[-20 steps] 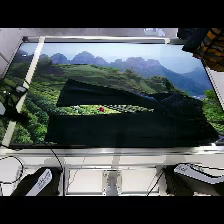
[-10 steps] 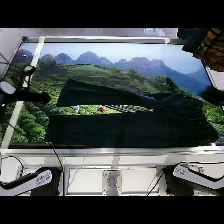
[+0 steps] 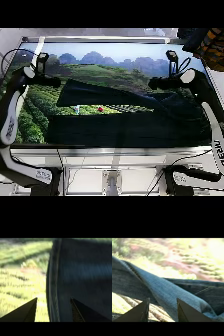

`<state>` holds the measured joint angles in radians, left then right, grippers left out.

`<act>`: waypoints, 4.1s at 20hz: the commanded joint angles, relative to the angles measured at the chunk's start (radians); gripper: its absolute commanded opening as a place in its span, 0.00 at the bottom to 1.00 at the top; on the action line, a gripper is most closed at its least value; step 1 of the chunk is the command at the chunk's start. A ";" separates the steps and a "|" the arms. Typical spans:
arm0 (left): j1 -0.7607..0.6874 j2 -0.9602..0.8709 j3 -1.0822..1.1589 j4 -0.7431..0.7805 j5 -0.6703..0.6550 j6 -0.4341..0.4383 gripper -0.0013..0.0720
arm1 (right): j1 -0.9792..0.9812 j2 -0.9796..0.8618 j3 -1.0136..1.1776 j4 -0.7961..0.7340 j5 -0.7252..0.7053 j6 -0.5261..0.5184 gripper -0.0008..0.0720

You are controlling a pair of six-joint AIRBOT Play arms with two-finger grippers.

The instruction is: Fold the clothes and pants, and hang the long-sleeved shirts on hangers.

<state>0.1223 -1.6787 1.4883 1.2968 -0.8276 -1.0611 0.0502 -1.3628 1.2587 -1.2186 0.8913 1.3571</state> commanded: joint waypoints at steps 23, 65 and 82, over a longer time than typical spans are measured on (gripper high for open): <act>-0.148 -0.473 0.539 0.312 -0.164 -0.098 0.04 | -0.032 -0.016 0.001 -0.036 0.102 0.064 0.53; 0.270 0.080 -0.233 -0.134 -0.101 0.100 0.61 | -0.032 -0.004 0.001 -0.300 0.340 0.126 0.53; 0.232 -0.068 -0.231 -0.341 0.042 0.226 0.43 | -0.085 -0.005 0.001 -0.384 0.241 0.230 0.53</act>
<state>0.3672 -1.7370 1.2579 0.9936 -0.7883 -0.8635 -0.0006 -1.3674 1.2587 -1.5768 1.1645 1.5475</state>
